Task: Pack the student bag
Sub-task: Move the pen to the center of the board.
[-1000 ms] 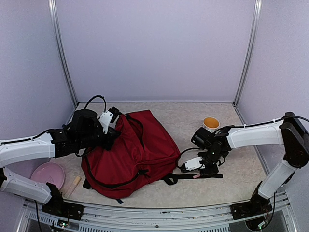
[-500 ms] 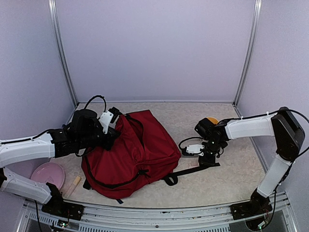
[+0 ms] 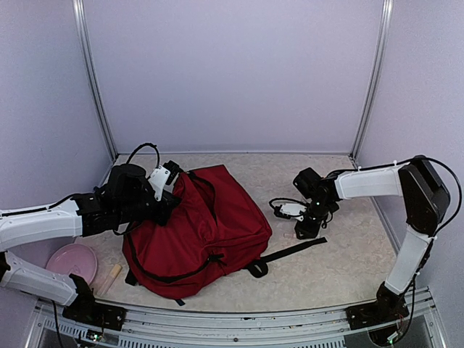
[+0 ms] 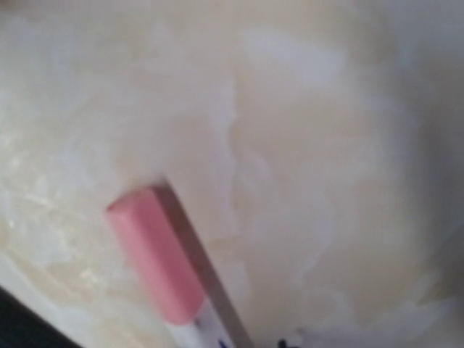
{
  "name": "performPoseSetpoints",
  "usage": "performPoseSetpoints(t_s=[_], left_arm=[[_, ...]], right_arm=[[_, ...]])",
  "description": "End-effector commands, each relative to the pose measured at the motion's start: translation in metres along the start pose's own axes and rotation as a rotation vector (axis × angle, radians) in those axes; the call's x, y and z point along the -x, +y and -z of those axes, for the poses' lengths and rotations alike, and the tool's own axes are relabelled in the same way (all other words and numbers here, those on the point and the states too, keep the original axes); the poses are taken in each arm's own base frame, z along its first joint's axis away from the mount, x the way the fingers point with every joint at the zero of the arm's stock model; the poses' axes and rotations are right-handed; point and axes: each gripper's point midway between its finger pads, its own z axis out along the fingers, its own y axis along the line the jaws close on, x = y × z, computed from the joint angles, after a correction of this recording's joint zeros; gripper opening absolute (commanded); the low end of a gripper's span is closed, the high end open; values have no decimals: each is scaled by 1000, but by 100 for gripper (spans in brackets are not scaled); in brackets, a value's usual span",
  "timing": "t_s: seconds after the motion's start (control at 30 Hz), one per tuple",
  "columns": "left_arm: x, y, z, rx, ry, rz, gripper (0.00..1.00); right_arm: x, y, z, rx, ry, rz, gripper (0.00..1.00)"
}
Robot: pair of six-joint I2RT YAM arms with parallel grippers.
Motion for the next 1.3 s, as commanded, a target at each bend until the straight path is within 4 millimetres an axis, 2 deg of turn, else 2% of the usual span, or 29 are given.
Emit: performPoseSetpoints(t_s=[0.0,0.2,0.37,0.5,0.6,0.87,1.07,1.13,1.27], left_arm=[[40,-1,15,0,-128,-9,0],[40,-1,15,-2,-127,-10,0],[40,-1,15,-2,-127,-9,0],[40,-2,14,-6,-127,-10,0],[40,-1,15,-4,-127,-9,0],[40,-1,15,-4,-128,-10,0],[39,-1,15,-4,-126,-9,0],[39,-2,14,-6,-125,-9,0],[39,-1,14,-4,-125,-8,0]], right_arm=[[-3,-10,-9,-14,30,-65,34],[-19,-4,-21,-27,136,-81,33],[-24,16,-24,14,153,-56,12],[-14,22,-18,35,115,-56,0],[-2,22,-10,43,60,-62,0],[33,21,27,49,-125,-87,0],[50,15,52,13,-236,-102,0],[62,12,66,6,-300,-105,0],[96,12,112,17,-501,-109,0]])
